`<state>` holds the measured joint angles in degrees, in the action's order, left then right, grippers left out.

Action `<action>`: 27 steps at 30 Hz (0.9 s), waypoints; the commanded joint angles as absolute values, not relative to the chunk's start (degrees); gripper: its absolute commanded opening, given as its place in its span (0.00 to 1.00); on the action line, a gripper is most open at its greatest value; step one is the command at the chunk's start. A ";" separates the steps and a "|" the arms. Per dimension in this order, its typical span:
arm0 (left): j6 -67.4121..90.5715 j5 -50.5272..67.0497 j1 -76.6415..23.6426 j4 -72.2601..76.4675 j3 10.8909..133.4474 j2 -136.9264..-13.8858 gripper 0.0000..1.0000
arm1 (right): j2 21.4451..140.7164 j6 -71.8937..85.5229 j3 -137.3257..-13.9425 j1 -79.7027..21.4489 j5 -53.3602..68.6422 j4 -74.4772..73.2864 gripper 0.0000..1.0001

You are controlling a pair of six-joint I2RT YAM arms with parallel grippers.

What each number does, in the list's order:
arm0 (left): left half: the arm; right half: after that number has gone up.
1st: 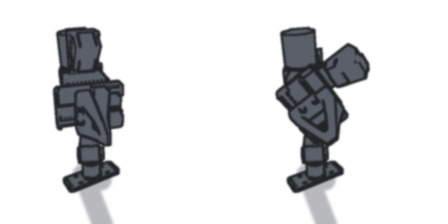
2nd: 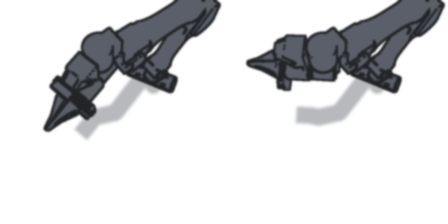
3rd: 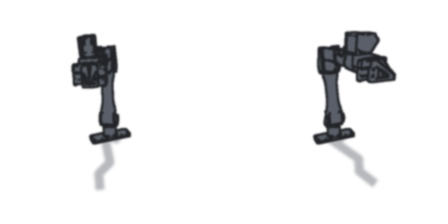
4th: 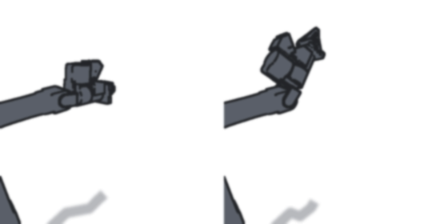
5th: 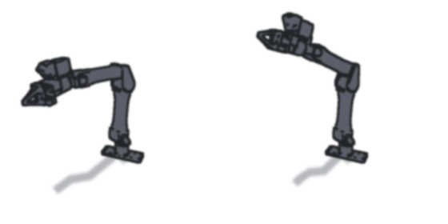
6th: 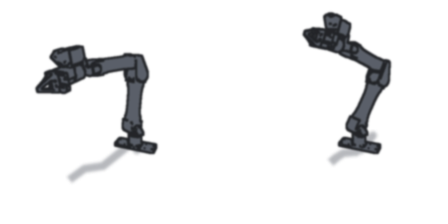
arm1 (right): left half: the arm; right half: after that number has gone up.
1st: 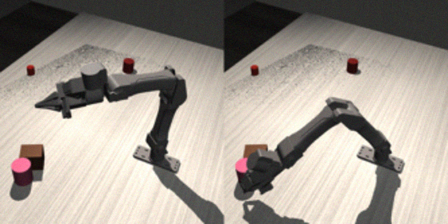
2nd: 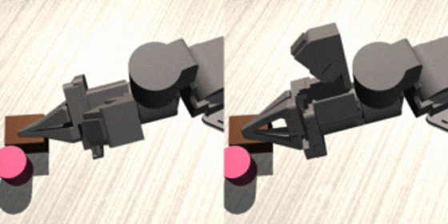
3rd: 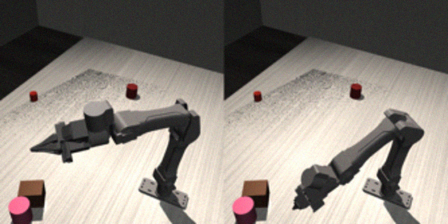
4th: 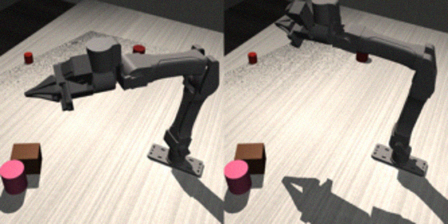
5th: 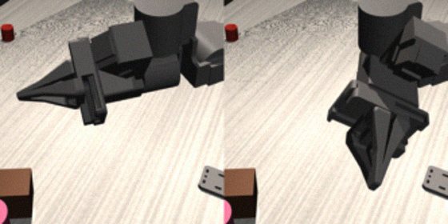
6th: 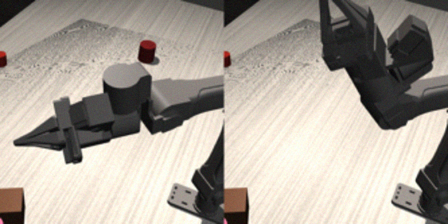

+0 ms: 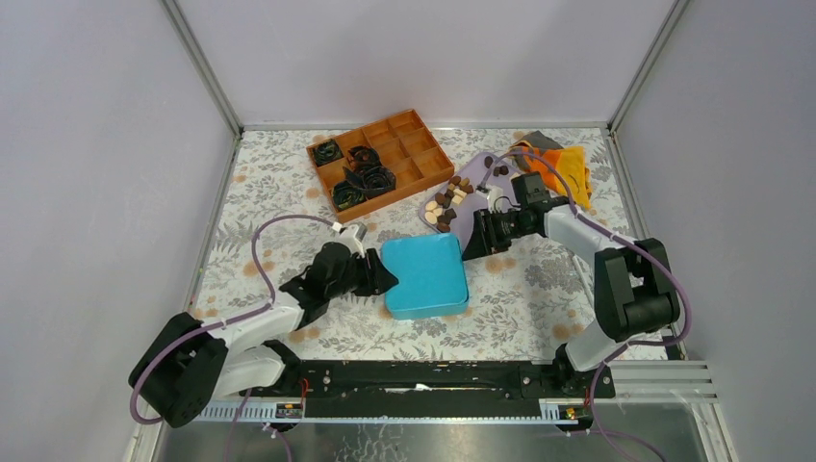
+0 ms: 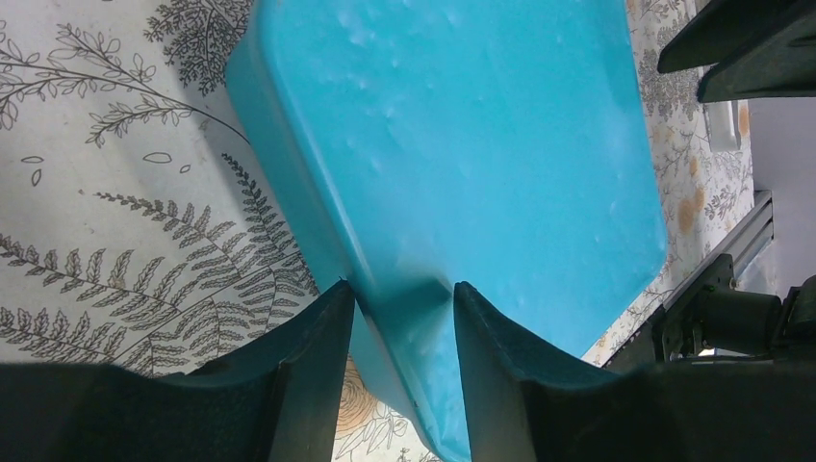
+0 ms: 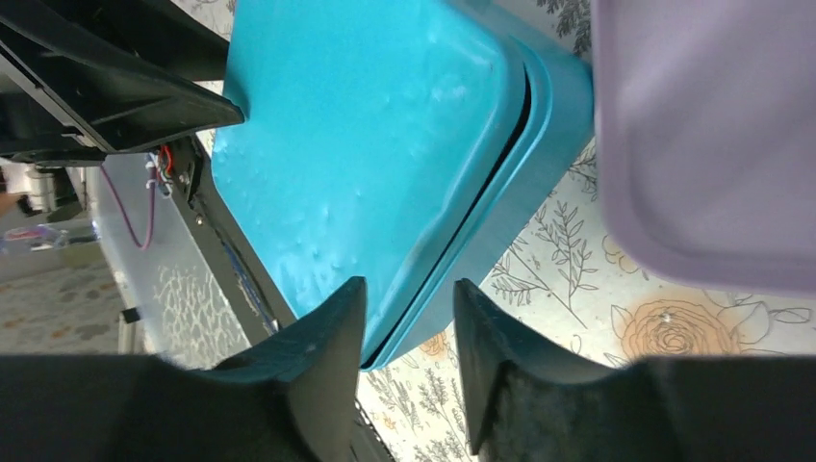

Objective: Pack the chocolate
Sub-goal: Close the box lid on the packing box.

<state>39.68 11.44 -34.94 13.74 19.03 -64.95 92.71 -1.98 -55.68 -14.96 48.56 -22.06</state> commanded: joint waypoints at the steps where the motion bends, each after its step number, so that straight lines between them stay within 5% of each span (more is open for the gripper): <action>1: 37.64 12.71 -34.65 16.02 21.56 -66.01 0.49 | 88.29 -8.96 -58.34 -15.03 45.73 -25.86 0.51; 5: 37.29 13.00 -34.63 15.28 22.53 -67.04 0.49 | 89.58 -8.62 -57.36 -15.16 48.02 -25.18 0.63; 16: 37.26 13.57 -34.63 14.77 24.58 -70.57 0.49 | 95.66 -8.36 -57.62 -20.10 44.08 -25.12 0.67; 18: 37.25 14.05 -34.58 14.77 25.08 -71.19 0.50 | 96.45 -8.35 -57.85 -20.74 43.66 -25.39 0.64; 23: 37.23 14.42 -34.66 14.77 25.58 -71.48 0.56 | 96.74 -8.38 -58.46 -20.83 43.50 -26.47 0.39; 27: 37.30 14.24 -34.63 14.64 25.41 -70.52 0.64 | 96.39 -8.45 -57.98 -20.83 42.61 -26.50 0.33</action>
<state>37.98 12.95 -34.65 13.02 23.79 -71.18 96.60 -6.68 -57.14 -19.84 43.64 -26.11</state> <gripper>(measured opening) 0.617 0.367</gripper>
